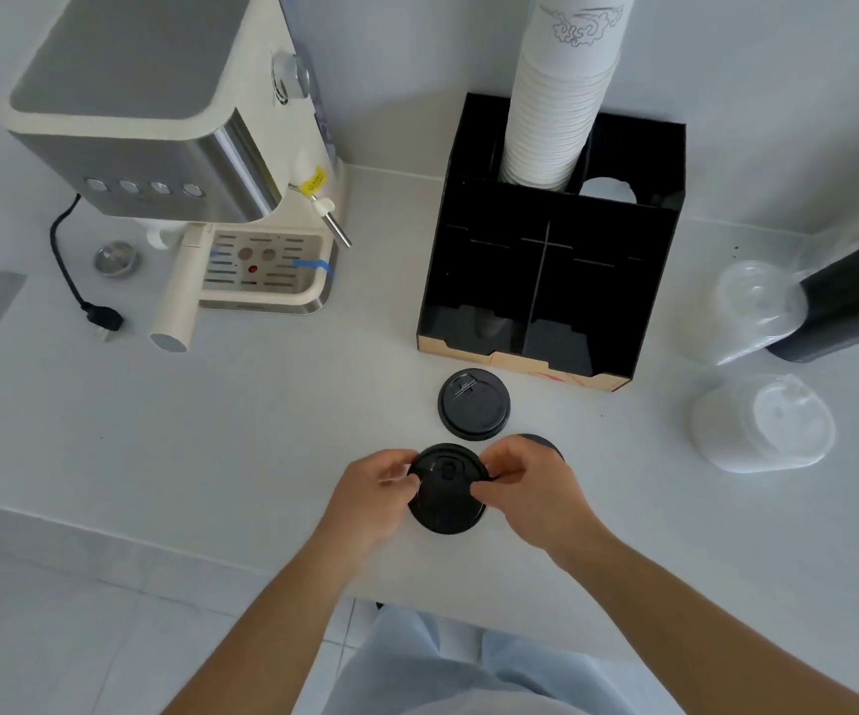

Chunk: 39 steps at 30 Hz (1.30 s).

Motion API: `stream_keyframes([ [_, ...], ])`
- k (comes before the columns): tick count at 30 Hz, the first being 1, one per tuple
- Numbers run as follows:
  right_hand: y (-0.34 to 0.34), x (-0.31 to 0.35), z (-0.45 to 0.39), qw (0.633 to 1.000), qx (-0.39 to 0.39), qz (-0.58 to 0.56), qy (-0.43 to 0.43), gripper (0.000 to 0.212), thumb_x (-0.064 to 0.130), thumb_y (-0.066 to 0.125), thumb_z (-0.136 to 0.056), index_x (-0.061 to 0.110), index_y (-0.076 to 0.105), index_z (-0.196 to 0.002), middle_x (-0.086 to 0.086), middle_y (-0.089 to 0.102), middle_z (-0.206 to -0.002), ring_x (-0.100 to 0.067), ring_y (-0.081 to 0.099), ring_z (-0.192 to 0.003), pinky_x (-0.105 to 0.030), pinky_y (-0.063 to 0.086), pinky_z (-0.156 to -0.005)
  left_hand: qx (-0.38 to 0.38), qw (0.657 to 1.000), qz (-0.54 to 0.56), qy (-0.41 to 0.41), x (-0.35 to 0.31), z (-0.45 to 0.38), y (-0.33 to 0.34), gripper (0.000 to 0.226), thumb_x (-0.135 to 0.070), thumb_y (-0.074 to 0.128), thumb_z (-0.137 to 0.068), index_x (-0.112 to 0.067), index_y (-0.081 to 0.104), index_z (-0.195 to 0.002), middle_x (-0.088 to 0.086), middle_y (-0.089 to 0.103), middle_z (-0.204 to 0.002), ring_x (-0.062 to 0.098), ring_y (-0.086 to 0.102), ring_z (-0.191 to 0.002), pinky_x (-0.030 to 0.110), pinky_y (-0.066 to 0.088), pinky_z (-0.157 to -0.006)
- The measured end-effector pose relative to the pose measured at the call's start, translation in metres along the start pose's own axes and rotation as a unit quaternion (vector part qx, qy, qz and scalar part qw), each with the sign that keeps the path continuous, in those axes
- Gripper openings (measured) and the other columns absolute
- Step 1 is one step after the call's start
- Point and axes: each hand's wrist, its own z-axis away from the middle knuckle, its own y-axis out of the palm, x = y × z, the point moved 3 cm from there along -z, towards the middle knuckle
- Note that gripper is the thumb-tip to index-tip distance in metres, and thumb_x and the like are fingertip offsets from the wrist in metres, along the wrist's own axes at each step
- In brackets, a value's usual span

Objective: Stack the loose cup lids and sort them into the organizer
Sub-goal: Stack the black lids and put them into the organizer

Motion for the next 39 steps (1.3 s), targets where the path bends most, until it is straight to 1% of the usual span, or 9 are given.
stream_keyframes([
  [5,-0.018,-0.023,0.007,0.991,-0.017,-0.128,0.044,0.026,0.01,0.082,-0.074,0.023,0.068,-0.091,-0.006,0.073,-0.085,-0.023,0.068,-0.07,-0.031,0.05,-0.061,0.052,0.999,-0.001,-0.005,-0.02,-0.009,0.012,0.025,-0.011,0.064,-0.088,-0.023,0.07,-0.109,-0.001,0.072,-0.098,0.02,0.068,-0.089,0.04,0.058,-0.088],
  [10,-0.031,-0.049,0.014,0.969,-0.048,-0.224,0.095,0.029,0.004,0.081,-0.076,0.01,0.068,-0.101,-0.01,0.074,-0.085,-0.026,0.065,-0.068,-0.039,0.06,-0.073,0.042,0.996,-0.069,0.042,-0.033,-0.012,0.032,0.026,-0.017,0.073,-0.08,-0.018,0.074,-0.106,-0.004,0.073,-0.097,0.01,0.07,-0.089,0.02,0.052,-0.079],
  [13,-0.035,-0.061,0.015,0.961,-0.066,-0.247,0.108,0.028,0.009,0.081,-0.075,0.014,0.068,-0.1,-0.011,0.077,-0.089,-0.027,0.07,-0.072,-0.046,0.062,-0.084,0.026,0.993,-0.086,0.075,-0.039,-0.016,0.047,0.033,-0.018,0.073,-0.08,-0.018,0.071,-0.113,-0.005,0.072,-0.099,0.006,0.068,-0.091,0.015,0.048,-0.078],
  [17,-0.038,-0.069,0.014,0.952,-0.089,-0.271,0.111,0.024,0.011,0.079,-0.079,0.014,0.07,-0.1,-0.008,0.078,-0.087,-0.026,0.073,-0.074,-0.048,0.061,-0.087,0.016,0.984,-0.129,0.117,-0.048,-0.024,0.065,0.027,-0.019,0.071,-0.083,-0.018,0.073,-0.109,-0.01,0.073,-0.091,-0.004,0.066,-0.083,0.003,0.045,-0.068],
  [23,-0.044,-0.081,0.013,0.95,-0.116,-0.267,0.109,0.024,0.017,0.078,-0.081,0.022,0.068,-0.101,-0.006,0.075,-0.092,-0.026,0.076,-0.077,-0.049,0.061,-0.086,0.016,0.971,-0.184,0.153,-0.054,-0.027,0.081,0.027,-0.02,0.067,-0.087,-0.016,0.073,-0.113,-0.002,0.074,-0.102,0.009,0.067,-0.089,0.007,0.044,-0.072],
  [31,-0.046,-0.086,0.007,0.953,-0.107,-0.254,0.123,0.028,0.015,0.077,-0.082,0.019,0.067,-0.107,-0.009,0.076,-0.089,-0.034,0.075,-0.084,-0.051,0.06,-0.087,0.005,0.963,-0.206,0.173,-0.052,-0.025,0.09,0.027,-0.013,0.064,-0.088,-0.013,0.072,-0.114,0.0,0.074,-0.107,0.005,0.063,-0.083,-0.005,0.041,-0.066],
  [33,-0.046,-0.085,0.005,0.955,-0.104,-0.249,0.123,0.029,0.014,0.077,-0.082,0.017,0.067,-0.109,-0.009,0.076,-0.088,-0.035,0.075,-0.084,-0.049,0.061,-0.086,0.006,0.961,-0.216,0.172,-0.051,-0.026,0.092,0.029,-0.013,0.064,-0.089,-0.013,0.07,-0.117,0.002,0.073,-0.111,0.008,0.066,-0.089,0.001,0.044,-0.074],
  [35,-0.046,-0.084,0.004,0.956,-0.104,-0.246,0.124,0.027,0.014,0.076,-0.083,0.016,0.068,-0.109,-0.009,0.077,-0.087,-0.036,0.075,-0.085,-0.046,0.062,-0.084,0.008,0.96,-0.227,0.164,-0.048,-0.028,0.093,0.03,-0.014,0.064,-0.089,-0.014,0.069,-0.118,0.003,0.072,-0.113,0.014,0.068,-0.096,0.017,0.05,-0.084],
  [39,-0.047,-0.084,0.003,0.959,-0.112,-0.228,0.125,0.021,0.017,0.074,-0.085,0.018,0.07,-0.106,-0.01,0.076,-0.083,-0.029,0.073,-0.073,-0.041,0.064,-0.078,0.005,0.958,-0.243,0.151,-0.043,-0.028,0.094,0.026,-0.017,0.063,-0.088,-0.017,0.071,-0.114,0.002,0.074,-0.106,0.019,0.068,-0.099,0.032,0.054,-0.09],
])
